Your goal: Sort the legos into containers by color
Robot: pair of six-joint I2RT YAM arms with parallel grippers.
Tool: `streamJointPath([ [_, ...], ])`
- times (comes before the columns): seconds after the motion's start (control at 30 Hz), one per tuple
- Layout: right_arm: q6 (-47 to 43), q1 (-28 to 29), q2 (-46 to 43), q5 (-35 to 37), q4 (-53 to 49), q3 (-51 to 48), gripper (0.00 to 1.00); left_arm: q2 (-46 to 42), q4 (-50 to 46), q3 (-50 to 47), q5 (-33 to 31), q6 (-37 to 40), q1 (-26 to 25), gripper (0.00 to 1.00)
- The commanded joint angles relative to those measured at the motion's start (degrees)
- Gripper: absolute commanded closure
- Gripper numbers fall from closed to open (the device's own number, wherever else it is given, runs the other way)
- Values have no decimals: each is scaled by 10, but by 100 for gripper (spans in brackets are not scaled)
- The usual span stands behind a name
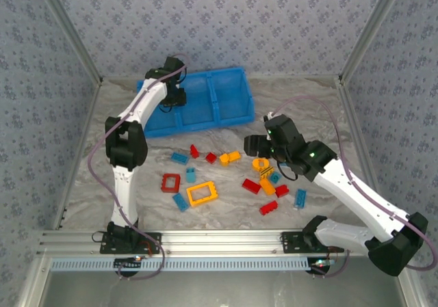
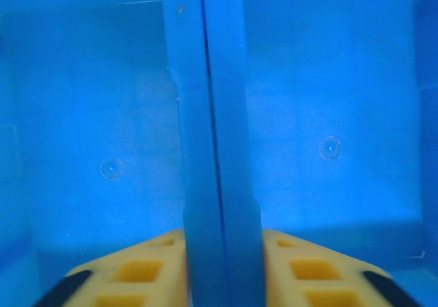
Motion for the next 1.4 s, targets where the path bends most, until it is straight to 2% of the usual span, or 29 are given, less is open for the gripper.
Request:
streamJointPath([
  [0.0,12,-8,-6,19,-39,8,20,5,-2,-1,6,29,-5,86],
  [0.13,14,-12,-6,16,-30,1,20,7,-2,2,13,42,-11,100],
  [0.27,15,-13,-7,22,-33,2,21,5,-2,4,20,41,-24,100],
  [0.77,66,-22,-46,90,-114,-8,21,10,25,11,58,-73,-111,100],
  [1.1,81,-27,-55,99,-134,-16,22,15,44,17,68,-131,-139,100],
  [1.37,115,-48,-53,104,-164,-14,26,7,47,11,56,-140,-147,100],
])
